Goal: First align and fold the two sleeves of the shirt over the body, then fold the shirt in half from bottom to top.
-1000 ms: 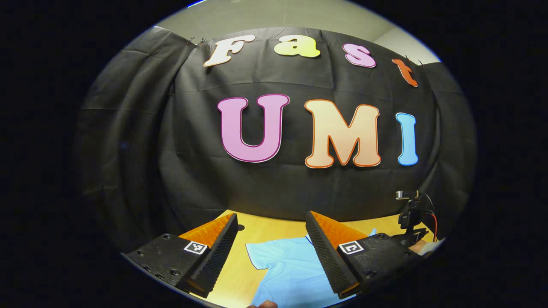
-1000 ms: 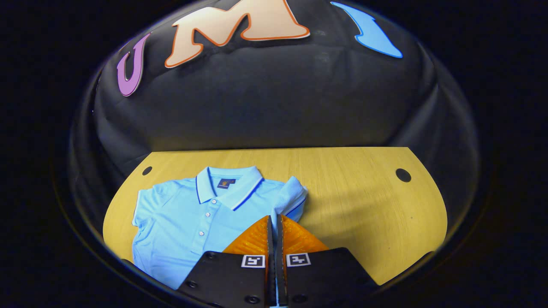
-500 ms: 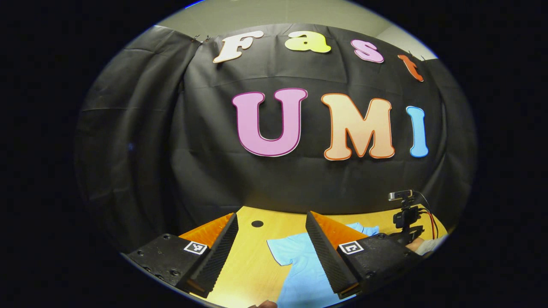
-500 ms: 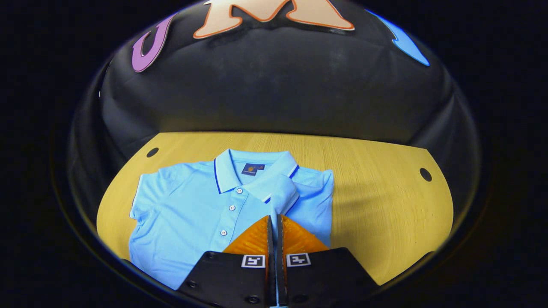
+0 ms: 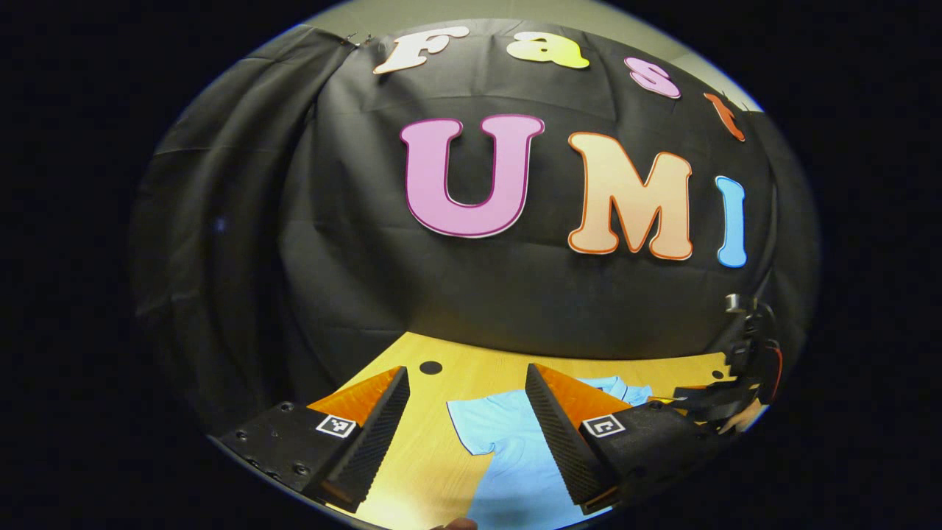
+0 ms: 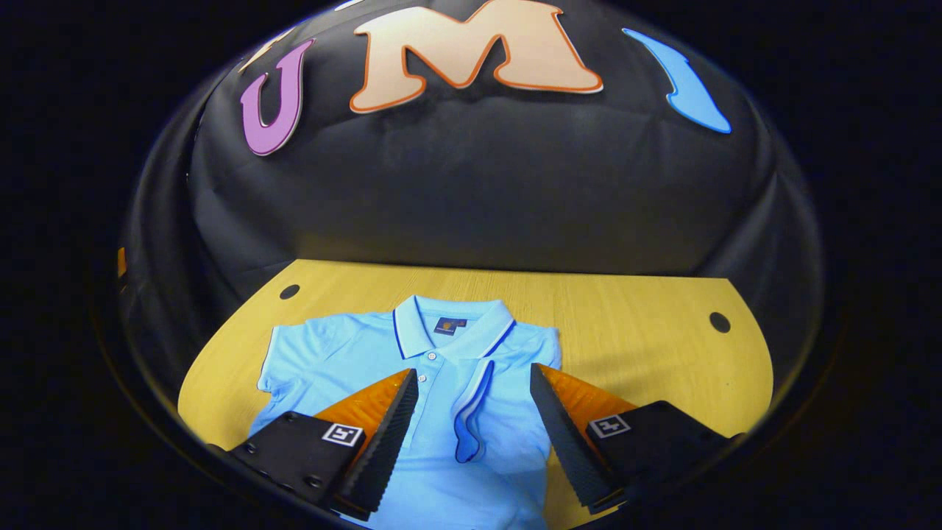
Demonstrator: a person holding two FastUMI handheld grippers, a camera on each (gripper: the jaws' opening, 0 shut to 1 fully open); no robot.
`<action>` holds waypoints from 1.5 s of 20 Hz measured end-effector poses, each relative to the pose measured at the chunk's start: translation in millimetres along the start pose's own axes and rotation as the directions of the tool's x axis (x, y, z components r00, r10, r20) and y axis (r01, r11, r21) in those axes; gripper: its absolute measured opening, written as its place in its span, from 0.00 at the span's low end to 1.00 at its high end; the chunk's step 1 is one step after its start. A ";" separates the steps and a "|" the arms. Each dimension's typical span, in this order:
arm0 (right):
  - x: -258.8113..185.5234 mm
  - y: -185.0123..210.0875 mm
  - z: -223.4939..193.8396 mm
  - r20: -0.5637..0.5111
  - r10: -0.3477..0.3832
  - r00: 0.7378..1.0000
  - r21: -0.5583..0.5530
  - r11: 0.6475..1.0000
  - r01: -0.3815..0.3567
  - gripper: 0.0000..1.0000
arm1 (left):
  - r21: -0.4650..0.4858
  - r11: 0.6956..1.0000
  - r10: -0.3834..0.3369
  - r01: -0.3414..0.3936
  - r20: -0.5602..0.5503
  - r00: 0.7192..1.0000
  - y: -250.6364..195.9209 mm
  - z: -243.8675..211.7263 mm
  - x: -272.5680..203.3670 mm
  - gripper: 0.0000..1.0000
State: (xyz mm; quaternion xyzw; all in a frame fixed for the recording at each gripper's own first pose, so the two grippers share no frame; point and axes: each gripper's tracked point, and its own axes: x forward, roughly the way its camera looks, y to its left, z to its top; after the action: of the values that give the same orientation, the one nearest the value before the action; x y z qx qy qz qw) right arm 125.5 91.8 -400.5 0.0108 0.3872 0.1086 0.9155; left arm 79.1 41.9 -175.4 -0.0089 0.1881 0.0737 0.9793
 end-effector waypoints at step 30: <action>-133.5 -119.2 -89.2 -0.081 -0.265 0.961 0.102 0.957 0.272 0.98 | 0.018 0.991 0.120 -0.134 -0.569 0.813 10.1 -237.5 176.2 0.95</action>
State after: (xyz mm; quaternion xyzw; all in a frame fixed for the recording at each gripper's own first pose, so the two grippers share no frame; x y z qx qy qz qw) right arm -5.5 -58.0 -381.0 0.0058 0.4206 -0.0384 0.9064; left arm 152.3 66.0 -461.1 -0.0290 0.4708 0.1351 0.8714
